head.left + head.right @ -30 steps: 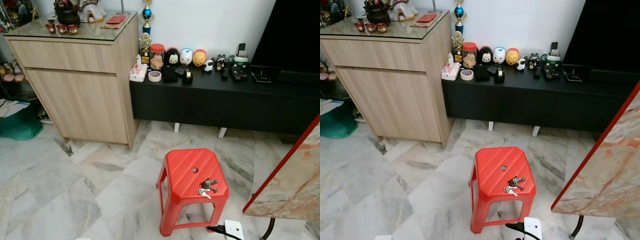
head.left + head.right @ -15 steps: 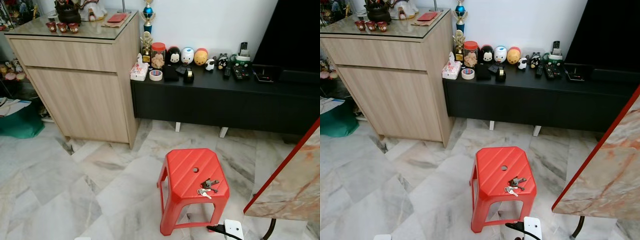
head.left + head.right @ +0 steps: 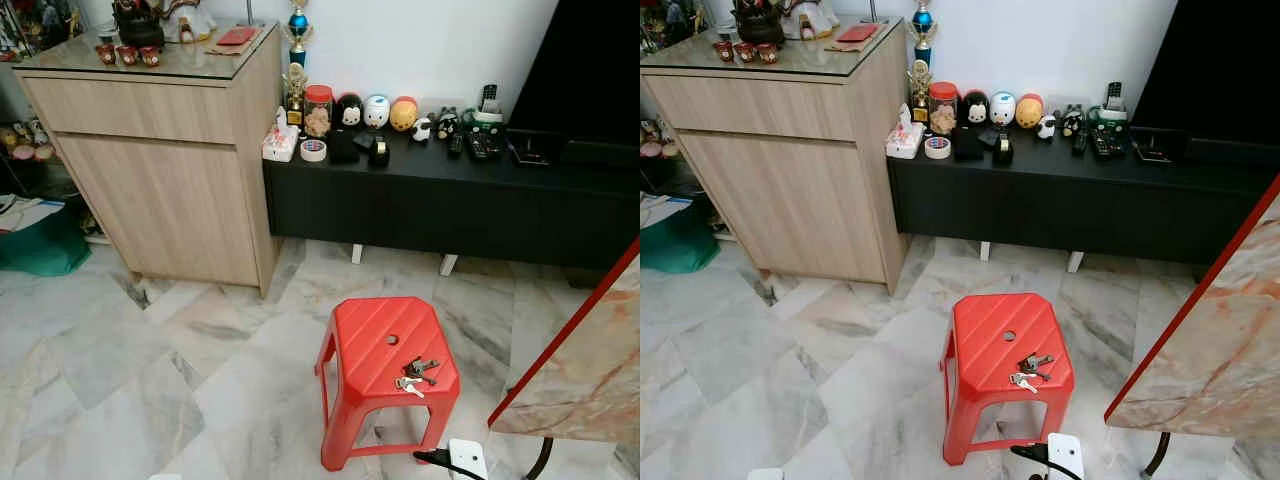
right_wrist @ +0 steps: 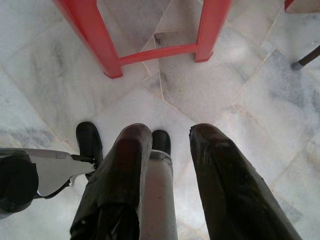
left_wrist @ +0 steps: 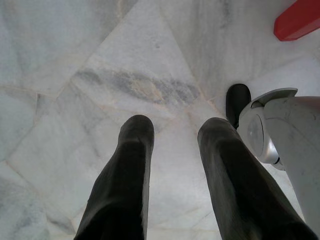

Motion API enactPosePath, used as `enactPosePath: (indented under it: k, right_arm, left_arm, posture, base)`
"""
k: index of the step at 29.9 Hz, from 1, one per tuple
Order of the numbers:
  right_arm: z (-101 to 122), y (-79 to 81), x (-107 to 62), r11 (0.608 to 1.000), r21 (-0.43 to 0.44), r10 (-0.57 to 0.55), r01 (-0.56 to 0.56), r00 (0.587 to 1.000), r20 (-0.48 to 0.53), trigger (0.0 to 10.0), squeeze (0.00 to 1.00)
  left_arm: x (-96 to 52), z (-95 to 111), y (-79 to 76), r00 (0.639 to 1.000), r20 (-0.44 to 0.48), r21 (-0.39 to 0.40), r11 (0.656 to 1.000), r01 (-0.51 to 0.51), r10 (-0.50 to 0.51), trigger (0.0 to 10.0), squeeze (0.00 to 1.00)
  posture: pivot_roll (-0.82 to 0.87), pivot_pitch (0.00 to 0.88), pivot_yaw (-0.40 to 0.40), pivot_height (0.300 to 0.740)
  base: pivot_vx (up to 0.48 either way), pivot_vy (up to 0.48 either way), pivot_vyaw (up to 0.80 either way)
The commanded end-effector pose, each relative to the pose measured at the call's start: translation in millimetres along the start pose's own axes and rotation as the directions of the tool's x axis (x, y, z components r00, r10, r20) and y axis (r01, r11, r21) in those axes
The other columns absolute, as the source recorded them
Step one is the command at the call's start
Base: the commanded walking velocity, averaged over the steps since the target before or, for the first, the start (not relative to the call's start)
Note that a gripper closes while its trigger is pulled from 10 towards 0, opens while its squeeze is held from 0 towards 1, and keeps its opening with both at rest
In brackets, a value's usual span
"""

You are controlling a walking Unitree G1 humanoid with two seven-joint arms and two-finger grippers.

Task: Hang keys on a hook

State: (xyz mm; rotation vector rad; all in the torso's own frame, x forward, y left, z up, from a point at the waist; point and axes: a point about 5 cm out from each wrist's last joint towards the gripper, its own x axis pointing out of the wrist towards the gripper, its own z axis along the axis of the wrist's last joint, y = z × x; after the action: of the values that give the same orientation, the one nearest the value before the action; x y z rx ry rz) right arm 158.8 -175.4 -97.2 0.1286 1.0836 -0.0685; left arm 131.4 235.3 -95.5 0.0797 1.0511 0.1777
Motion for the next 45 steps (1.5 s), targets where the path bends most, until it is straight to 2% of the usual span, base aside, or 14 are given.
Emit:
enactPosePath:
  k: [1,26,31,40,45]
  right_arm:
    - [0,-1.9,-0.2,1.0,0.005,-0.004,0.004,1.0,0.004,10.0,0.0]
    - [1,-1.9,-0.1,1.0,0.003,0.0,0.0,1.0,0.007,10.0,0.0]
    - [2,-1.5,-0.1,1.0,0.002,0.002,-0.002,1.0,0.011,10.0,0.0]
    - [6,-0.5,-0.2,1.0,0.015,0.014,-0.014,0.998,0.055,10.0,0.0]
    - [11,-0.6,-0.9,0.999,0.05,0.012,-0.018,0.992,0.123,10.0,0.0]
  left_arm:
    - [-0.4,-2,0.1,1.0,-0.009,0.009,1.0,0.006,-0.006,10.0,0.0]
    - [-0.4,-3,0.6,1.0,-0.016,0.005,1.0,0.007,-0.006,10.0,0.0]
    - [0.0,-1,0.3,1.0,-0.013,0.009,1.0,0.006,-0.006,10.0,0.0]
    - [2.7,12,-5.6,1.0,0.013,0.008,1.0,0.014,-0.014,10.0,0.0]
    - [2.8,13,-6.6,1.0,0.019,0.004,1.0,0.015,-0.015,10.0,0.0]
  posture:
    - [0.06,0.0,-0.022,0.74]
    - [0.06,0.0,-0.02,0.74]
    - [0.06,0.0,-0.019,0.74]
    - [0.05,0.0,-0.019,0.74]
    - [0.06,0.0,-0.02,0.74]
  base:
    - [0.0,0.0,0.0]
    - [0.275,0.0,0.0]
    - [0.0,0.0,0.0]
    - [0.0,0.0,0.0]
    - [0.0,0.0,0.0]
